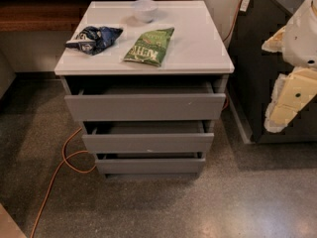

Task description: Open bottom drawer

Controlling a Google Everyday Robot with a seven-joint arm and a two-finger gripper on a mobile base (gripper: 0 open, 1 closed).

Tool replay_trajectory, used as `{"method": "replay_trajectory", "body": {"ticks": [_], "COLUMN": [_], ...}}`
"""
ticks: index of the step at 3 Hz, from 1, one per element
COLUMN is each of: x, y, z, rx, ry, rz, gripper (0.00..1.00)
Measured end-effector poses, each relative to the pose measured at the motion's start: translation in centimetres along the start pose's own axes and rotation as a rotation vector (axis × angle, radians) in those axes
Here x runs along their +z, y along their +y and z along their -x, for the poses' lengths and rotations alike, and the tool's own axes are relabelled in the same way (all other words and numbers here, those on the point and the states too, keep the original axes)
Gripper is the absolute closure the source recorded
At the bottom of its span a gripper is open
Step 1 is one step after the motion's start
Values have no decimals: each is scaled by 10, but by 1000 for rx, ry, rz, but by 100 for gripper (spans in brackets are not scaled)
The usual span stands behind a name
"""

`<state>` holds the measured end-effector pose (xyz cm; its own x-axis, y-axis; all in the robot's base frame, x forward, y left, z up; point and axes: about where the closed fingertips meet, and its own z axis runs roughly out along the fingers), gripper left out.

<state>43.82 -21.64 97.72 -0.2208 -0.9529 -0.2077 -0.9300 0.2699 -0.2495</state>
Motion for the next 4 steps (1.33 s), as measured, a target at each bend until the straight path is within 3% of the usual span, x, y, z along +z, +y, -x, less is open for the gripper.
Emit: {"method": "replay_trajectory", "body": {"ticks": [1,4], "x": [0,82], "y": [0,19], "z": [0,17], "rx": [0,-50], "ry": [0,-68], "rz": [0,6], "gripper": [0,0]}}
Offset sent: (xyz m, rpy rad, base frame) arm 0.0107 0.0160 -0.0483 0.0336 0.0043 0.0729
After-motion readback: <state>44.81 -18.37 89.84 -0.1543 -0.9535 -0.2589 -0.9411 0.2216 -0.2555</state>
